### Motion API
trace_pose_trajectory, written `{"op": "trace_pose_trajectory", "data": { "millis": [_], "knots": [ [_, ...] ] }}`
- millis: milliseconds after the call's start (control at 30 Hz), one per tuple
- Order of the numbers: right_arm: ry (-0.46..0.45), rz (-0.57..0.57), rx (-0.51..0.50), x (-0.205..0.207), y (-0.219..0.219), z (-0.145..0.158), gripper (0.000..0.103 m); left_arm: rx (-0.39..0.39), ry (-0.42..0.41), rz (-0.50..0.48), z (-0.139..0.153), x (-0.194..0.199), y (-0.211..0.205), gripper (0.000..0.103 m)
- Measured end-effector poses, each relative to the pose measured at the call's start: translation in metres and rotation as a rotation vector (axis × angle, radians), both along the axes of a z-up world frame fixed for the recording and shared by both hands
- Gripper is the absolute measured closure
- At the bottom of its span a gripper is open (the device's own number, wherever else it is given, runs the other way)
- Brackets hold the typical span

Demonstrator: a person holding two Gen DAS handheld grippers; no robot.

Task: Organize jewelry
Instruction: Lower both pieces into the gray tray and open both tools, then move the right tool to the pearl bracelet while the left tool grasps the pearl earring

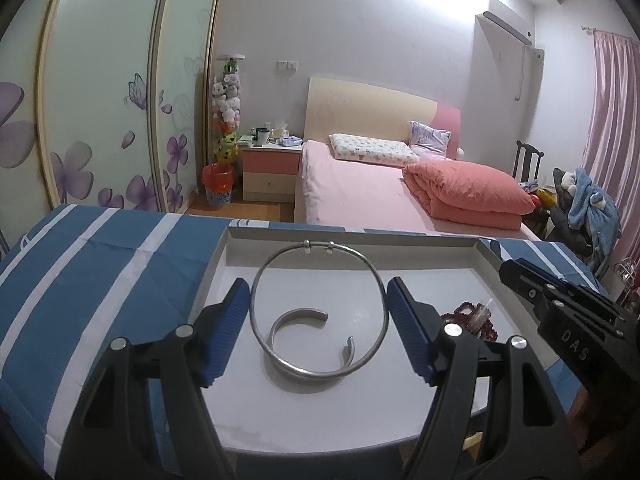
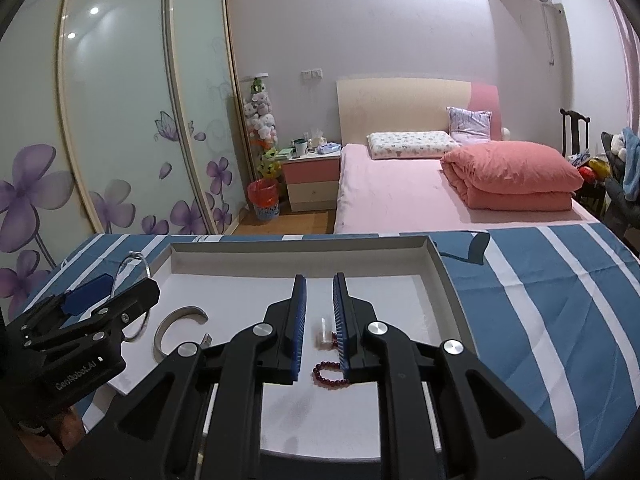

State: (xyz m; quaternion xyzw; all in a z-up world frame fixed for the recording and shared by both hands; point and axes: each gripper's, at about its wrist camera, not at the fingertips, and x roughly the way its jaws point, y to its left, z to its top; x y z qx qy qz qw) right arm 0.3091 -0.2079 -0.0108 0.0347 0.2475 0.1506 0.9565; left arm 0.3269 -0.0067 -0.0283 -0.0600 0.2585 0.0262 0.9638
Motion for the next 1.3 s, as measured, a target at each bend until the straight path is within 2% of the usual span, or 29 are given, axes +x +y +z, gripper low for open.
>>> {"op": "trace_pose_trajectory", "data": {
  "millis": [33,100,667,867,1067,1300],
  "knots": [
    [0.005,0.0,0.005,0.001,-0.001,-0.001,0.084,-0.002,0.004,0.001,-0.001,0.001,0.001,0.034],
    [0.01,-0.003,0.012,0.001,-0.002,-0.001,0.073,-0.006,0.005,0.004,-0.002,0.002,0.003,0.034],
    [-0.001,-0.016,0.019,-0.007,-0.006,0.002,0.073,-0.022,-0.017,0.025,0.006,-0.01,0.01,0.031],
    [-0.006,-0.022,0.034,-0.024,-0.015,0.008,0.073,-0.018,-0.027,0.021,0.015,-0.033,0.016,0.031],
    [0.007,-0.011,0.013,-0.057,-0.024,0.01,0.073,-0.003,-0.009,0.008,0.016,-0.075,0.025,0.031],
    [0.089,-0.009,-0.022,-0.094,-0.039,-0.007,0.073,0.01,0.062,-0.018,0.003,-0.123,0.035,0.031]
  ]
}}
